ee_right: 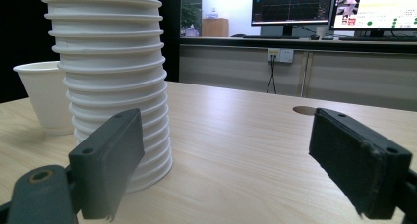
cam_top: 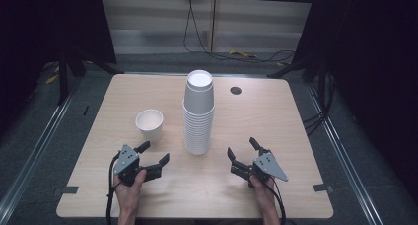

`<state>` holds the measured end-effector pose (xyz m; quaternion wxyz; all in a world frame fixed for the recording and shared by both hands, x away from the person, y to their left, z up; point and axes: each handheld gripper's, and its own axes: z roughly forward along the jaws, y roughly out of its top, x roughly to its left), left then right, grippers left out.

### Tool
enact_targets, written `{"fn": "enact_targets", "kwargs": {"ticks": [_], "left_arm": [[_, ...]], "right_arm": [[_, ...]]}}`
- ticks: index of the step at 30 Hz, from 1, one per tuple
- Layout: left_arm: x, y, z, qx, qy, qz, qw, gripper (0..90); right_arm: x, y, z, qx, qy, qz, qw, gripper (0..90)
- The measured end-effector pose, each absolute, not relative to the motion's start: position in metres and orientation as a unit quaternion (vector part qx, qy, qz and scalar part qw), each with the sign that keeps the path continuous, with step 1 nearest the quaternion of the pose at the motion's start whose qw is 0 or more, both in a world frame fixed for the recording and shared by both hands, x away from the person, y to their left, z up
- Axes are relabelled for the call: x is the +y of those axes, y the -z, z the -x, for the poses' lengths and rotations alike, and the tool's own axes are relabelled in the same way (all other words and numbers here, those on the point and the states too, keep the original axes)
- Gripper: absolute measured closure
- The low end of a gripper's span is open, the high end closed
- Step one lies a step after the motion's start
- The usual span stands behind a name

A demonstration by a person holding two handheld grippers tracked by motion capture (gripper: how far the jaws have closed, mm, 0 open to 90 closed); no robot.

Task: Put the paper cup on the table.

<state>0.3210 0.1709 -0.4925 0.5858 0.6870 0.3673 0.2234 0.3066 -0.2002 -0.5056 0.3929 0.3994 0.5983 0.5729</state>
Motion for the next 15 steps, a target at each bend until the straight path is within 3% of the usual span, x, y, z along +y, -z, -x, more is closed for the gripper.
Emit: {"fn": "enact_targets", "kwargs": {"ticks": [15], "left_arm": [[0.142, 0.508, -0.306, 0.349, -0.228, -0.697, 0.583, 15.6]], "right_arm": [[-0.2, 0.506, -0.306, 0.597, -0.572, -0.4, 0.395, 13.5]]}}
